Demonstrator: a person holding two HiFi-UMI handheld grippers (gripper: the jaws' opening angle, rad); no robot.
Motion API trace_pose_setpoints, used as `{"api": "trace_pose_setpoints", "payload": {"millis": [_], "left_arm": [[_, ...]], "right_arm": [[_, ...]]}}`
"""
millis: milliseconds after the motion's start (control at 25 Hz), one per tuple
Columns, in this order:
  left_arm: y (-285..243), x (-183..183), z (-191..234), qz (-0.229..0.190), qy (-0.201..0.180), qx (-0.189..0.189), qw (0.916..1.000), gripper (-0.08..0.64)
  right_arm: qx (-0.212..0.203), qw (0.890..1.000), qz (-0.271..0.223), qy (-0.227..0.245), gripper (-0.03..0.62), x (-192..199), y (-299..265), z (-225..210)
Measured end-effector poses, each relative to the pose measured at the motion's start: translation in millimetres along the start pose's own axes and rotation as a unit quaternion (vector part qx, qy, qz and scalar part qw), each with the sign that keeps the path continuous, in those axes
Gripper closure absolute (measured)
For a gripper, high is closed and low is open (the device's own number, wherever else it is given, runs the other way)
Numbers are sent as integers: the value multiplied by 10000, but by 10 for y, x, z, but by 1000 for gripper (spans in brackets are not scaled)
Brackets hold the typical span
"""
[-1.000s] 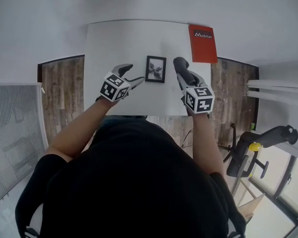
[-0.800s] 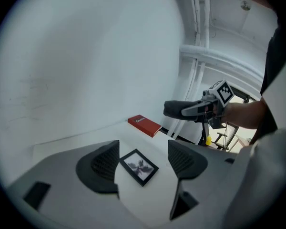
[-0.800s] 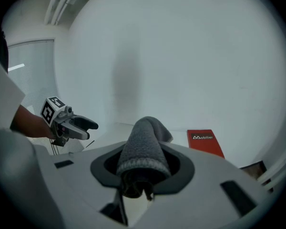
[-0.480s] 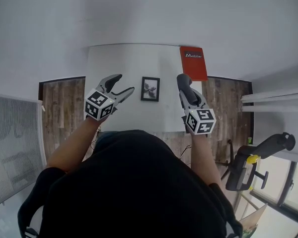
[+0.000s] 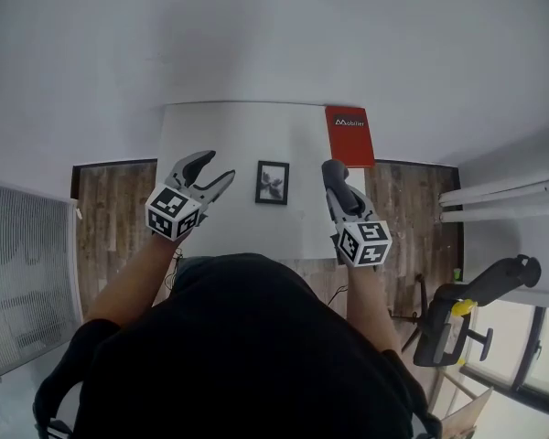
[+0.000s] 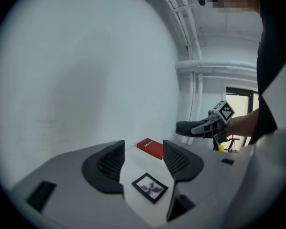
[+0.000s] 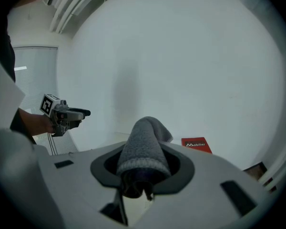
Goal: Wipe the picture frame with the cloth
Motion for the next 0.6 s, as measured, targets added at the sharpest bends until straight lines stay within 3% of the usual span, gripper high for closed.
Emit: {"api": "trace_pose_setpoints", "payload": {"millis": [600], "left_arm": [[69,5,-64,-9,25,-81,10000,339]], "right_arm": [[-58,9999,106,-34,477,150,35,42]]}}
Point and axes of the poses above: the fingertips, and each gripper's own axes: y backward along the fingers, z to its left, x out of its underside, the point moved 7 cm from there along y, backward along the fingers, and after that the axes turned 10 degrees about -y, right-handed, at the moved point
